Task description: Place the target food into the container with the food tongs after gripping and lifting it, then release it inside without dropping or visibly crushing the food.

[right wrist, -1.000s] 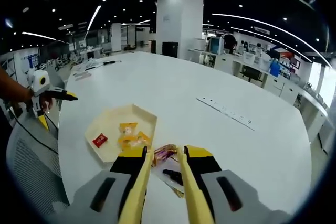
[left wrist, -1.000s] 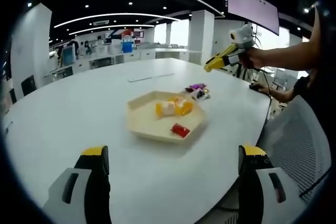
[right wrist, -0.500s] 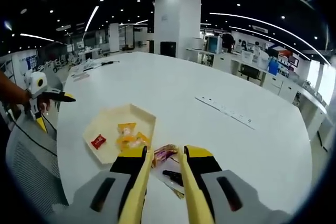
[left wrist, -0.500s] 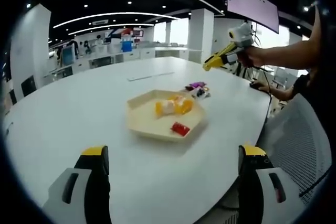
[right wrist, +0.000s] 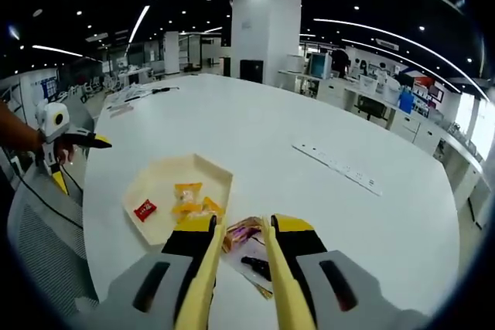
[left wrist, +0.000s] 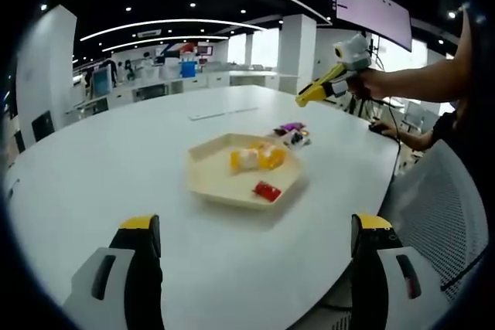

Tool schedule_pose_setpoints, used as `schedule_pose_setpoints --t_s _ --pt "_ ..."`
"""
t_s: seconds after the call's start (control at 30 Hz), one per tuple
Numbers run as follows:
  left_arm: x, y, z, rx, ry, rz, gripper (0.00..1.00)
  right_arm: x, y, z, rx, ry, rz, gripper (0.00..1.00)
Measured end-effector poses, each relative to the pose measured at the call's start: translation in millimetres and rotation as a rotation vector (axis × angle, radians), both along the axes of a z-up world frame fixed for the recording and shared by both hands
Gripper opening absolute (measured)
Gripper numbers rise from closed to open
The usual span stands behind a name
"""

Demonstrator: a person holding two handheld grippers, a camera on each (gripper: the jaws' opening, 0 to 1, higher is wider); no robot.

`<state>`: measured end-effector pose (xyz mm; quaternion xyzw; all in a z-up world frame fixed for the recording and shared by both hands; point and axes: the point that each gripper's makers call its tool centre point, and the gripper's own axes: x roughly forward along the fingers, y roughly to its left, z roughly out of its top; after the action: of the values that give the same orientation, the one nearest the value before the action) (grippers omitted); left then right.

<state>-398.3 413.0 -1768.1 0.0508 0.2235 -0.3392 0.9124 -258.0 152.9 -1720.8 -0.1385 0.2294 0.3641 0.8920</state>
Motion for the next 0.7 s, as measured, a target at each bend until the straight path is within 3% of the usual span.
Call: schedule_pose_setpoints --t_s 0.7 --pt "1.4 2.3 0.6 -0.006 -0.001 0.008 0.99 6.5 4.0 -6.3 -0.007 0.006 -0.002 0.27"
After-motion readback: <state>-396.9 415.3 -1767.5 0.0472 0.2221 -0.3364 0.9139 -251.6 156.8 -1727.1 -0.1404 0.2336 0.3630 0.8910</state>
